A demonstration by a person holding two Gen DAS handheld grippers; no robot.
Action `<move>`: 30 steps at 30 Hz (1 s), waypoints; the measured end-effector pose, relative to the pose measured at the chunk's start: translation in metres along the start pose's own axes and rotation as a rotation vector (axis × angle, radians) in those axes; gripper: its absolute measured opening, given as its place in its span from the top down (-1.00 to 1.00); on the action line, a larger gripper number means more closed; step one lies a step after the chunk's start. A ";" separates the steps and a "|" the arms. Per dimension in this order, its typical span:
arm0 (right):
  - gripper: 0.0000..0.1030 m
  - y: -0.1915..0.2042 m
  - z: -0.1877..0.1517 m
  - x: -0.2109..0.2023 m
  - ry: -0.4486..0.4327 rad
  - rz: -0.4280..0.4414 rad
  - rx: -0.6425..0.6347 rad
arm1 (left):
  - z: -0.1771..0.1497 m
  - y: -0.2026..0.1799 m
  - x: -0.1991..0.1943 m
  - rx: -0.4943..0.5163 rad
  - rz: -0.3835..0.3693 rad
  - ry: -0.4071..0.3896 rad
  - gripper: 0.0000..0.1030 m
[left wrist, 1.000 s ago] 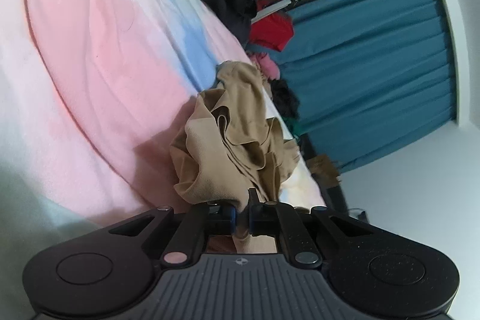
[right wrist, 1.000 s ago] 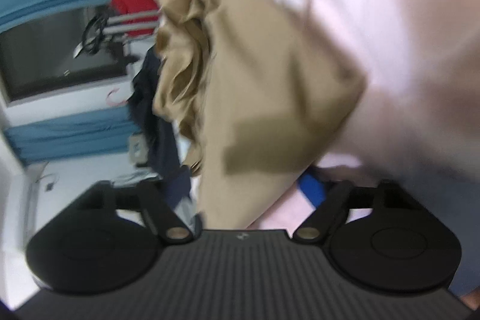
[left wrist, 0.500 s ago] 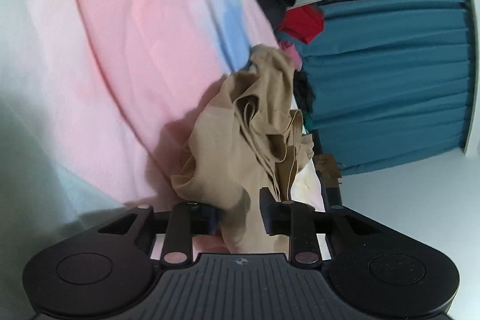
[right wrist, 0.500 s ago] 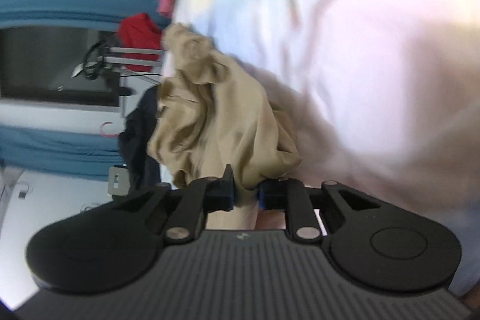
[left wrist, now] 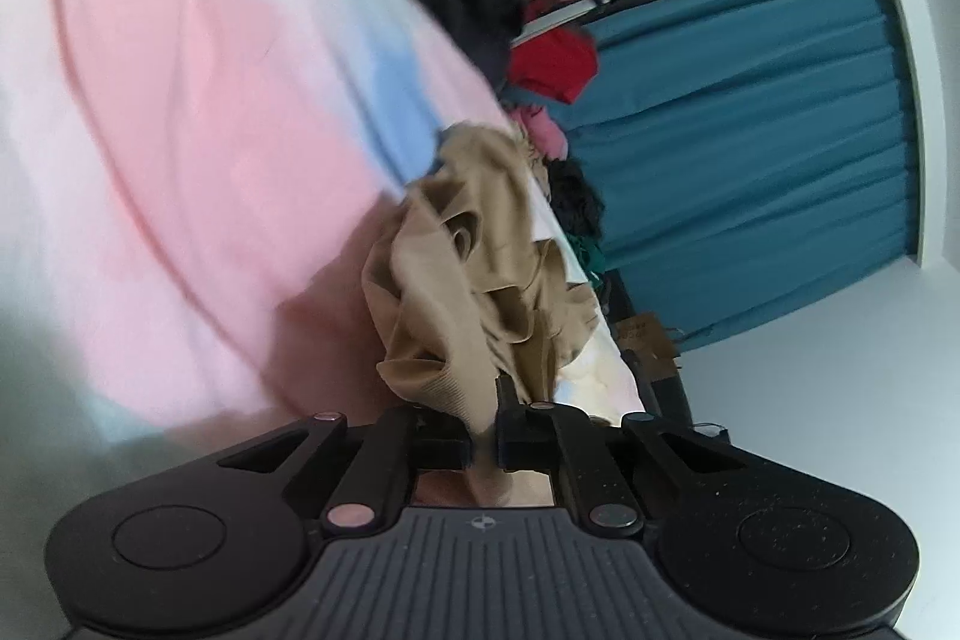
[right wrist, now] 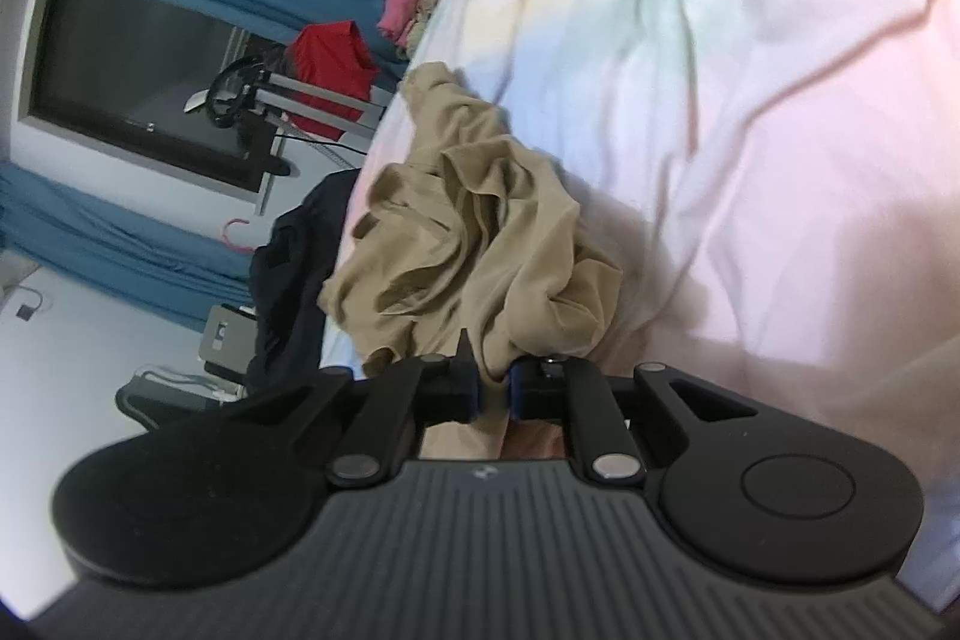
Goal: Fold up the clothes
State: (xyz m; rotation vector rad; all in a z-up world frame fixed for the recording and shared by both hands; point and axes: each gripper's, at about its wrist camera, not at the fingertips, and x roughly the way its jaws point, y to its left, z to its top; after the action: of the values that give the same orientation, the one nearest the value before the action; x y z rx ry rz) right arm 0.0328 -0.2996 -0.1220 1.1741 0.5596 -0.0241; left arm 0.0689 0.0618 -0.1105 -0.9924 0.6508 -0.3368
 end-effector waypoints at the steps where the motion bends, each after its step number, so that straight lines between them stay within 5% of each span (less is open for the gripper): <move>1: 0.77 0.007 0.002 -0.005 -0.005 0.007 -0.007 | 0.004 -0.009 -0.006 0.014 -0.006 -0.006 0.87; 10: 0.78 0.064 0.001 -0.067 -0.012 0.153 -0.082 | 0.025 -0.076 -0.075 0.060 -0.081 -0.039 0.88; 20: 0.78 0.041 -0.051 -0.164 0.113 0.158 -0.136 | -0.043 -0.040 -0.197 -0.047 -0.036 0.081 0.88; 26: 0.77 0.044 -0.052 -0.160 0.114 0.133 -0.133 | -0.032 -0.038 -0.189 -0.066 -0.010 0.091 0.87; 30: 0.77 0.057 -0.032 -0.121 0.075 0.111 -0.107 | 0.001 -0.061 -0.132 -0.037 0.039 0.076 0.87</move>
State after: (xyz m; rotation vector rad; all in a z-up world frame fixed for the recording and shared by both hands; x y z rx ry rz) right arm -0.0677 -0.2812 -0.0299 1.1032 0.5549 0.1436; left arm -0.0297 0.1019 -0.0116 -1.0044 0.7466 -0.3305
